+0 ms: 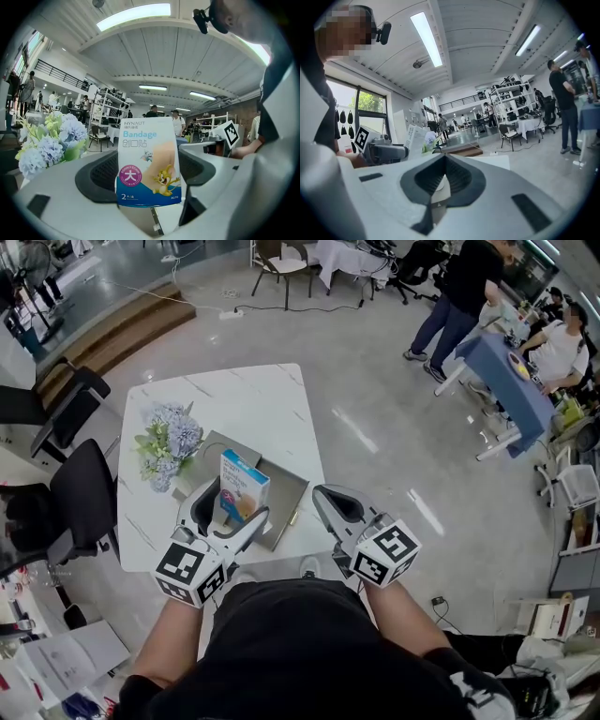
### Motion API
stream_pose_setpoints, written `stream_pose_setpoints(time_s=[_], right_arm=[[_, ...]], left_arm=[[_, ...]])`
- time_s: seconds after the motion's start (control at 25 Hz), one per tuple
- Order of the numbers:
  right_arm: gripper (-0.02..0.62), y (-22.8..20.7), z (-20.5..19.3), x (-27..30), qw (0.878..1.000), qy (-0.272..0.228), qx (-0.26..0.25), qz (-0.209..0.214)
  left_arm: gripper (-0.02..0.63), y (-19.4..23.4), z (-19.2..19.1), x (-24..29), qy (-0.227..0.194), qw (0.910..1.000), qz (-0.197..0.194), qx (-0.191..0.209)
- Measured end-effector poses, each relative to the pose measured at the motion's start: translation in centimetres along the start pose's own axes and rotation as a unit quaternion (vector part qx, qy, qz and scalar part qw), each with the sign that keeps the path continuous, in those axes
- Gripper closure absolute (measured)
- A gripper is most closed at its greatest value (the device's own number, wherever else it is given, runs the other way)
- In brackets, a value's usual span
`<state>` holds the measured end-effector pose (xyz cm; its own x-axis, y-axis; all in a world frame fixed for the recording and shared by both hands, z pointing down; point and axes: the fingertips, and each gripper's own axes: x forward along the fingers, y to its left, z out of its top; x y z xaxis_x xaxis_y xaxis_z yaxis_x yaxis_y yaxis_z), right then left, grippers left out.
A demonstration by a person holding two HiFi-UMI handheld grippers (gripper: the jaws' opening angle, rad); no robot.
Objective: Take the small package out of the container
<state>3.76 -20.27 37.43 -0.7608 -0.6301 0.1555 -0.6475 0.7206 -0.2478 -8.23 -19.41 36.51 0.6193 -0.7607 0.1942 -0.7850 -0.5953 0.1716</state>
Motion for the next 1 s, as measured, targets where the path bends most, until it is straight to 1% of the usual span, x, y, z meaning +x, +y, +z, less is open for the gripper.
stream_pose_setpoints(time_s=[0.64,1.0], right_arm=[[0.597,0.31,0.15,0.30,1.000,-0.002,-0.005,0.007],[0.597,0.61,0.51,0.23,1.000,0.000,-0.019,0.008]], left_arm=[[0.207,-0.21,0.35,-0.08,-0.002,1.0000,-0.002,0.004],[0.207,-0.60,0.54,0.03,0.000,0.9999,-0.006,0.014]])
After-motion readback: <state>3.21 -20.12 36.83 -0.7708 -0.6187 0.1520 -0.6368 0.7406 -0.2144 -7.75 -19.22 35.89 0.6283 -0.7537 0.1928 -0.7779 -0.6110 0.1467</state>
